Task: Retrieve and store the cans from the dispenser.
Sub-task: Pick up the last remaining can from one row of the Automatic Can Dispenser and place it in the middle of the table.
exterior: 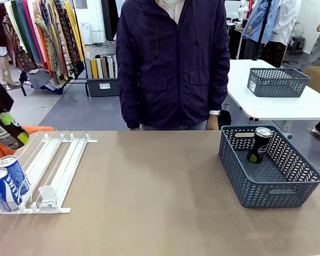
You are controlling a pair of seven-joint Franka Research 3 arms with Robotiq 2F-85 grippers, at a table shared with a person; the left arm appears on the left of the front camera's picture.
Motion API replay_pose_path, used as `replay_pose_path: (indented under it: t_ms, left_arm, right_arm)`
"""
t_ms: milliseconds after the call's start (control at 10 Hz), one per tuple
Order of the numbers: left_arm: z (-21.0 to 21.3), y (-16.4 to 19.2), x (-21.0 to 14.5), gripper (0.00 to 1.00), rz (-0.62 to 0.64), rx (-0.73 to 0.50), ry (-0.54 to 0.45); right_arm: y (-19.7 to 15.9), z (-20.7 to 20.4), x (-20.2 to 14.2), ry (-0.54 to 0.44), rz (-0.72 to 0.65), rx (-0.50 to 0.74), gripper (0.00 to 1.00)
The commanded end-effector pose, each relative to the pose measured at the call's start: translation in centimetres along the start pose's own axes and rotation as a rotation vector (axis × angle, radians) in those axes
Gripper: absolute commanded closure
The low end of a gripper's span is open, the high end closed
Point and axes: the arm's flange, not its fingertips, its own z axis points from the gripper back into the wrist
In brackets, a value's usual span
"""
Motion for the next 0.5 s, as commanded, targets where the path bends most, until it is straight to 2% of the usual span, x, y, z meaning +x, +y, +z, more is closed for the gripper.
replay_pose_path:
  t_ms: [0,300,400]
  left_arm:
    - [0.3,-0.7,0.8,1.00,-0.006,0.022,-0.003]
    - [-0.5,-0.1,-0.1,1.00,-0.003,0.006,0.011]
    - [-1.5,-2.8,0.5,1.00,-0.050,-0.029,-0.003]
  right_arm:
    - [0.1,0.0,0.2,-0.012,0.023,0.018,0.00]
    - [0.1,0.0,0.2,-0.012,0.023,0.018,0.00]
    - [0.1,0.0,0.2,-0.012,0.023,0.018,0.00]
